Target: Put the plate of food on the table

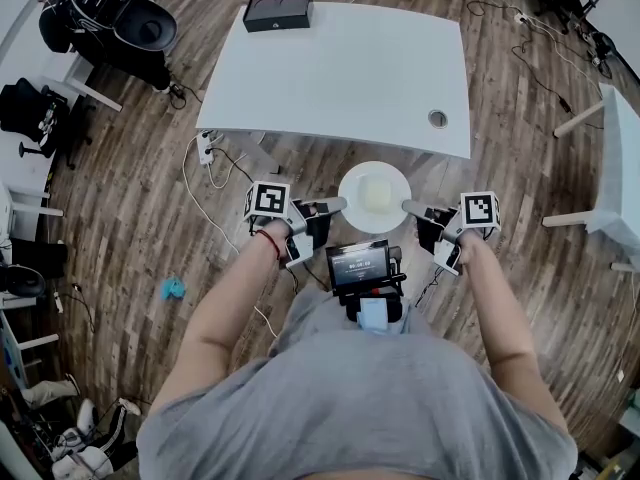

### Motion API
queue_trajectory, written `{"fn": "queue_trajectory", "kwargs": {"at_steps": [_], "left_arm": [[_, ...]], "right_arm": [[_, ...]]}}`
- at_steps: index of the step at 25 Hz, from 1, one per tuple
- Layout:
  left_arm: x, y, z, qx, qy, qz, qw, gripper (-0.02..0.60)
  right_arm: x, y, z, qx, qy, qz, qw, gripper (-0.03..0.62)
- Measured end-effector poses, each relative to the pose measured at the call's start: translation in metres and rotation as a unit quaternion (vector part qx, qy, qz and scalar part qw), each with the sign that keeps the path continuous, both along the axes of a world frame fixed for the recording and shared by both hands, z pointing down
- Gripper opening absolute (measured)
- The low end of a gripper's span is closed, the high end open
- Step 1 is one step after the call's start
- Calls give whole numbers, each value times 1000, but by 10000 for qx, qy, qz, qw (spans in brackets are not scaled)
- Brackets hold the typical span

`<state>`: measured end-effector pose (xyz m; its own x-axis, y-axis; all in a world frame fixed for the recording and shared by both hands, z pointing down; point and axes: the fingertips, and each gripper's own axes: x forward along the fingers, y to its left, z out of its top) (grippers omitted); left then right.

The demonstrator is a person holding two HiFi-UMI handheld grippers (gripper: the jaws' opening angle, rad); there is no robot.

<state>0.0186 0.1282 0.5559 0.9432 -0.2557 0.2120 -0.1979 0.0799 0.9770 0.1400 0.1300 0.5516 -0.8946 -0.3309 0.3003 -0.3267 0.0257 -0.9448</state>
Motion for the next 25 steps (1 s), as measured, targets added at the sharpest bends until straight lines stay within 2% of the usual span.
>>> {"fn": "queue_trajectory", "kwargs": {"at_steps": [25], "left_arm": [[0, -2, -4, 106, -8, -31, 9999, 26]], "right_arm": [[1, 0, 2, -91, -59, 36, 9999, 43]]}}
